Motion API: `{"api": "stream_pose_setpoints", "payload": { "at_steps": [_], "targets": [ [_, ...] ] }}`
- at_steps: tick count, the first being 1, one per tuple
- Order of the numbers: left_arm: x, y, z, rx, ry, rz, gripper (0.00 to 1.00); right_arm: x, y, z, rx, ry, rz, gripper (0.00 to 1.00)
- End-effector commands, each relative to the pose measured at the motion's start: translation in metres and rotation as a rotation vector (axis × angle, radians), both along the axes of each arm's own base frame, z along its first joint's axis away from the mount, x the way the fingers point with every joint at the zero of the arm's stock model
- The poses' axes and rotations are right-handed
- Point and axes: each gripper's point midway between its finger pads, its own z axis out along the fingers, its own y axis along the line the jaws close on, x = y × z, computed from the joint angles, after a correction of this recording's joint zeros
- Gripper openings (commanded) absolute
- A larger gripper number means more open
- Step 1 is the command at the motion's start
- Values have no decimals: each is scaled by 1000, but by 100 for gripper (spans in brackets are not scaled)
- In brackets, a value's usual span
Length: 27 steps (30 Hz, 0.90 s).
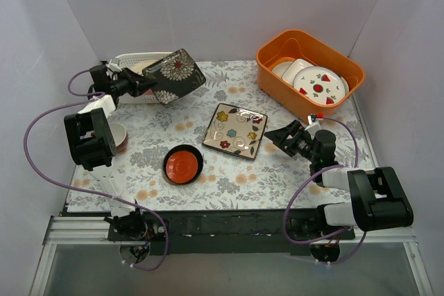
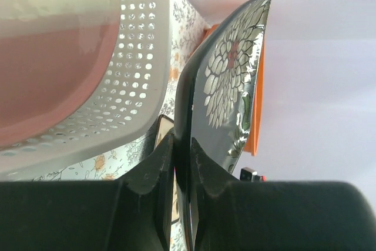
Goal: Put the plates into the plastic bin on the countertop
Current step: Place the plate in the plastic bin.
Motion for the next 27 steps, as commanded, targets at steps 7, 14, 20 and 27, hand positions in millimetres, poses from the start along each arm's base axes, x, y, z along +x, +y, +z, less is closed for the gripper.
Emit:
{"api": "stream_pose_setpoints", "payload": {
  "at_steps": [7, 14, 20, 27],
  "targets": [
    [-12, 27, 73, -56, -186, 20, 0, 3, 0, 16, 15, -74, -5, 97],
    [-7, 49, 70, -26, -179, 118, 0, 1, 0, 18, 12, -77, -1, 97],
    [-6, 65, 61, -41, -145, 183, 0, 0, -1, 19, 10, -78, -5, 97],
    [-1, 74, 54, -71, -140, 216, 0, -1, -3, 20, 2, -81, -11, 97]
  ]
}}
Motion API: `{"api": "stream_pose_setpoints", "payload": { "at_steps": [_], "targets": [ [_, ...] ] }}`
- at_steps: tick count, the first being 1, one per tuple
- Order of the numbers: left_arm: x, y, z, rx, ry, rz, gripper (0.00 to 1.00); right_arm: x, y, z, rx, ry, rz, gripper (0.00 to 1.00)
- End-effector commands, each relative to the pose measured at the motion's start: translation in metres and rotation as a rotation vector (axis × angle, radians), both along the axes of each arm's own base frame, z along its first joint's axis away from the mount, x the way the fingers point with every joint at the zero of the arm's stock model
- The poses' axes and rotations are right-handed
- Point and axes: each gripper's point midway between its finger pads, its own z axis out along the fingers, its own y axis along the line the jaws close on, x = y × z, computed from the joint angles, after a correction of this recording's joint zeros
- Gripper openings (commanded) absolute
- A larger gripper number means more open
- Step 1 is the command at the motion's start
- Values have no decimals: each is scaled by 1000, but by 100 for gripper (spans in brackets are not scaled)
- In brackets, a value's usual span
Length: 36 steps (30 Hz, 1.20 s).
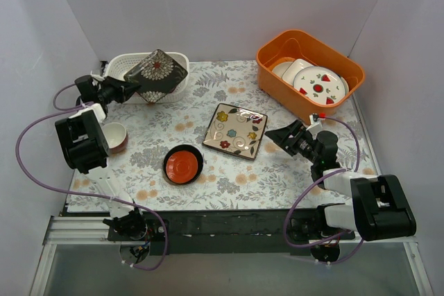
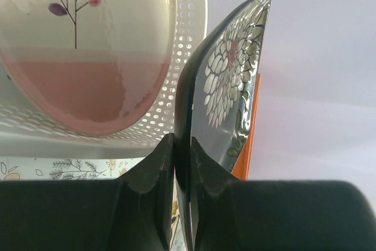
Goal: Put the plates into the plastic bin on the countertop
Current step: Place the plate in the plastic bin.
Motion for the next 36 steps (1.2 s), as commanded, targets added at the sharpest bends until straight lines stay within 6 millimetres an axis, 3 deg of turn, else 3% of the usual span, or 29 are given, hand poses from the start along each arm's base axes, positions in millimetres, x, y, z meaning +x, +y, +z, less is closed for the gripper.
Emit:
{"api": "stream_pose_setpoints", "payload": {
  "at_steps": [1, 16, 25, 36],
  "targets": [
    [-1, 3, 69, 7, -178, -4, 0, 0, -2, 6, -11, -34, -9, 96],
    [12, 36, 54, 33, -152, 169, 0, 3, -3, 5, -16, -29, -14, 96],
    [12, 42, 39, 4, -119, 229, 0, 5, 1, 10, 17, -35, 0, 94],
    [16, 60, 42, 25, -118, 377, 0, 7, -1, 14, 11, -45, -16, 95]
  ]
}}
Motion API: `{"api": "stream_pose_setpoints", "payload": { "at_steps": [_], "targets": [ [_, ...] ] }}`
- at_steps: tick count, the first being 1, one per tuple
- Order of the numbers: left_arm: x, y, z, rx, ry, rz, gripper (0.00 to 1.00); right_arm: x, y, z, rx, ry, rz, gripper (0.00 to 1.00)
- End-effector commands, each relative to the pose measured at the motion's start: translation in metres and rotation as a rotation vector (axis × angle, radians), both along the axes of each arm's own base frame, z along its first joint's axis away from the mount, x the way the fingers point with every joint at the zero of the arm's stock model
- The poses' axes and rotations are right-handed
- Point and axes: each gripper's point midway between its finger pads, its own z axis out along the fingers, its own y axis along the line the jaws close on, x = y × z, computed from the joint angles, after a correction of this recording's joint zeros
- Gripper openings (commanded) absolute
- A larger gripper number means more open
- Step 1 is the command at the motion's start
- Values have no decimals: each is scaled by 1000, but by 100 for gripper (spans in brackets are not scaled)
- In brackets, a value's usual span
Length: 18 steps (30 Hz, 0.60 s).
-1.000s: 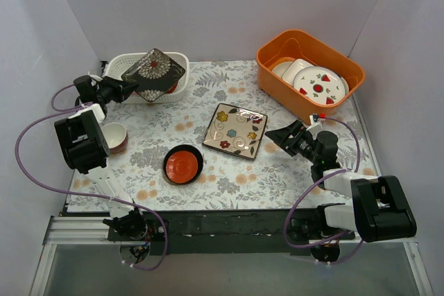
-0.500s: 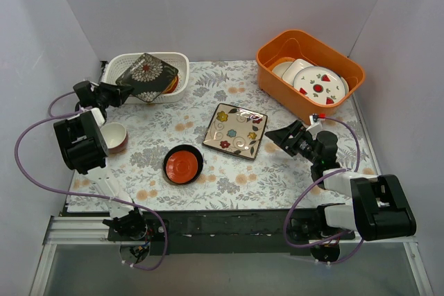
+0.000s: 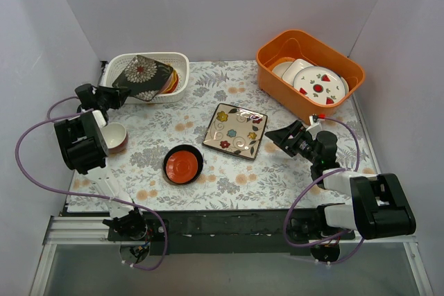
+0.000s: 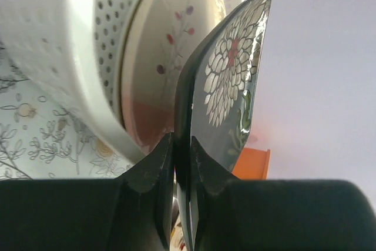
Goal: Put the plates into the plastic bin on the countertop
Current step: Place the plate in the plastic bin.
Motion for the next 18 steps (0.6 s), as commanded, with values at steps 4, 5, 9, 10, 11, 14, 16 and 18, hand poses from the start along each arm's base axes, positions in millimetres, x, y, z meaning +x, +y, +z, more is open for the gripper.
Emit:
{"api": "stream_pose_setpoints", "payload": {
  "at_steps": [4, 5, 9, 10, 11, 14, 16, 18],
  "targets": [
    [13, 7, 77, 76, -187, 84, 0, 10, -1, 20, 4, -77, -9, 95],
    [15, 6, 74, 80, -180, 80, 0, 10, -1, 18, 2, -73, -9, 95],
    [22, 5, 72, 79, -180, 75, 0, 12, 0, 16, 2, -67, -3, 95],
    [23, 5, 70, 75, -175, 77, 0, 12, 1, 16, 3, -67, 0, 94],
    [25, 6, 71, 76, -178, 77, 0, 13, 1, 15, 3, -64, 1, 94],
    [28, 8, 77, 82, -190, 83, 0, 14, 2, 13, -1, -59, 4, 94],
    [30, 10, 79, 85, -195, 89, 0, 14, 2, 11, -5, -56, 9, 94],
    [32, 12, 77, 85, -180, 97, 0, 15, 3, 9, -7, -52, 11, 94]
  ]
}}
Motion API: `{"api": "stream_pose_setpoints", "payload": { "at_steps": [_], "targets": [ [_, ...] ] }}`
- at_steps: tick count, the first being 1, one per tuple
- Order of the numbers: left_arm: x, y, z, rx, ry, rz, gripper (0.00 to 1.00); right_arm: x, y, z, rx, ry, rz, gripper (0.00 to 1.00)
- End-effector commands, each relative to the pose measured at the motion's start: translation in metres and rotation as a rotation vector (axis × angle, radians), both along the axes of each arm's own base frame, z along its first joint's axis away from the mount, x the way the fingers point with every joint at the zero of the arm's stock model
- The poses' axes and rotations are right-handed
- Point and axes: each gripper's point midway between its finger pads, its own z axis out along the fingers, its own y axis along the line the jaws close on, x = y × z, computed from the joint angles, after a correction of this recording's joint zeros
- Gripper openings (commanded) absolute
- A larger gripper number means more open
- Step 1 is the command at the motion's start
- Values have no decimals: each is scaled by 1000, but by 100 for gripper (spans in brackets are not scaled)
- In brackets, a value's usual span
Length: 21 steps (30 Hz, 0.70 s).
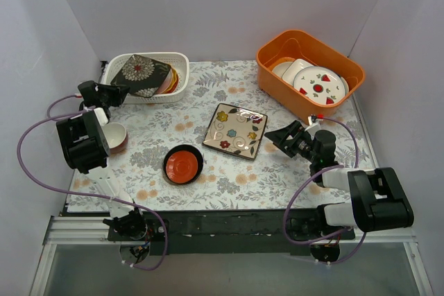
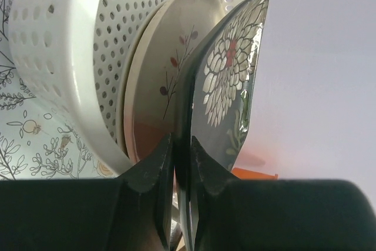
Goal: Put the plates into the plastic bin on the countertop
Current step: Place the plate in the plastic bin.
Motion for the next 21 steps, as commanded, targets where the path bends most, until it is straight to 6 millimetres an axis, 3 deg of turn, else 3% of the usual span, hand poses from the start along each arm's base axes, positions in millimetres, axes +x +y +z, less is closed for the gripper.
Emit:
{"api": "stream_pose_setpoints", "payload": {
  "at_steps": [1, 21],
  "targets": [
    [22, 4, 81, 51, -207, -3, 0, 13, 2, 19, -1, -87, 12, 94],
    [51, -28, 78, 114, -196, -90, 0, 16, 2, 20, 3, -96, 5, 92]
  ]
}}
